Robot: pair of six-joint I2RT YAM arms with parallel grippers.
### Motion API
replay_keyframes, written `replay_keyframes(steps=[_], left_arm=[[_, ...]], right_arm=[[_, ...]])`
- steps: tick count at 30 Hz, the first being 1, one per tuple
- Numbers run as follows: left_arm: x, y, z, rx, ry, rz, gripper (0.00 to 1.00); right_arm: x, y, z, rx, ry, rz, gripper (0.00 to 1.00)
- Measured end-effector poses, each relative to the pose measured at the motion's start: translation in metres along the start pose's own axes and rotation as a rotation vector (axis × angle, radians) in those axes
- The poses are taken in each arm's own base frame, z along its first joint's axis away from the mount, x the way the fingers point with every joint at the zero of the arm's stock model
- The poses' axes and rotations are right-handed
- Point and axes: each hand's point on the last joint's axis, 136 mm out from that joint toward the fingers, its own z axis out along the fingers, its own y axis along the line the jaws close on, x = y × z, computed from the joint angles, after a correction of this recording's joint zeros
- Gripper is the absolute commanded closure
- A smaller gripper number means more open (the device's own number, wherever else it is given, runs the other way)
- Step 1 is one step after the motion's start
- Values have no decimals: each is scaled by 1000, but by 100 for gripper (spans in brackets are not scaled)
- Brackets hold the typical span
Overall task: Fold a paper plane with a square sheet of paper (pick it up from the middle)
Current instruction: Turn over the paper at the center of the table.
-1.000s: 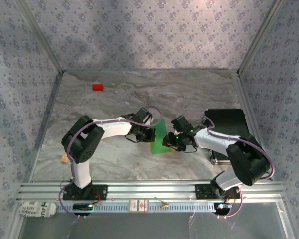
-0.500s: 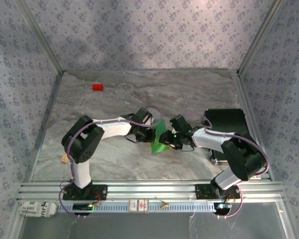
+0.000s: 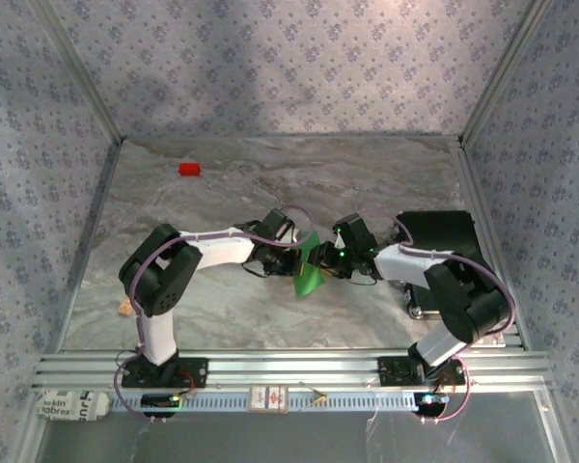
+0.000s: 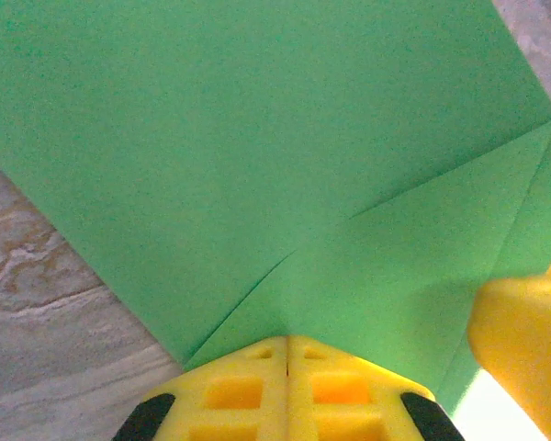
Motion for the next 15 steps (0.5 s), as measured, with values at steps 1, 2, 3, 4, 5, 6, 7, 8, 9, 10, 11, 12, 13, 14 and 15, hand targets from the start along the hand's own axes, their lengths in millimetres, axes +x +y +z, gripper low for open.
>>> replay_keyframes(steps=[1, 2, 3, 4, 5, 6, 7, 8, 9, 10, 11, 12, 13, 14, 15], left_arm=[[0, 0, 0, 1, 0, 0, 95], [0, 0, 0, 2, -2, 1, 95], [0, 0, 0, 3, -4, 2, 95], [0, 0, 0, 4, -5, 2, 95], [0, 0, 0, 4, -5, 2, 95], [0, 0, 0, 4, -5, 2, 95], [0, 0, 0, 4, -6, 2, 95], [0, 0, 0, 4, -6, 2, 95], [0, 0, 0, 5, -6, 3, 95], [0, 0, 0, 7, -5, 3, 95], [0, 0, 0, 7, -5, 2, 95], [0, -1, 0, 8, -6, 3, 95], [0, -1, 0, 9, -6, 3, 95], [0, 0, 0, 9, -7, 0, 95], [0, 0, 0, 9, -7, -3, 95]], right_arm=[[-2, 0, 0, -7, -1, 0, 56], [-3, 1, 0, -14, -2, 1, 56], [-5, 1, 0, -23, -2, 0, 56], [-7, 0, 0, -29, -3, 1, 57], [-8, 0, 0, -33, -4, 1, 58], [-10, -1, 0, -38, -3, 0, 58], [-11, -2, 1, -43, 0, 1, 59], [-12, -2, 1, -46, 1, 2, 59], [-12, -3, 2, -51, 5, 4, 60], [-13, -4, 3, -53, 7, 6, 61], [-13, -5, 4, -54, 10, 8, 62], [-13, -6, 5, -53, 14, 12, 62], [-12, -7, 7, -54, 19, 15, 62], [-12, -8, 7, -55, 22, 17, 63], [-12, -8, 8, -59, 25, 19, 64]])
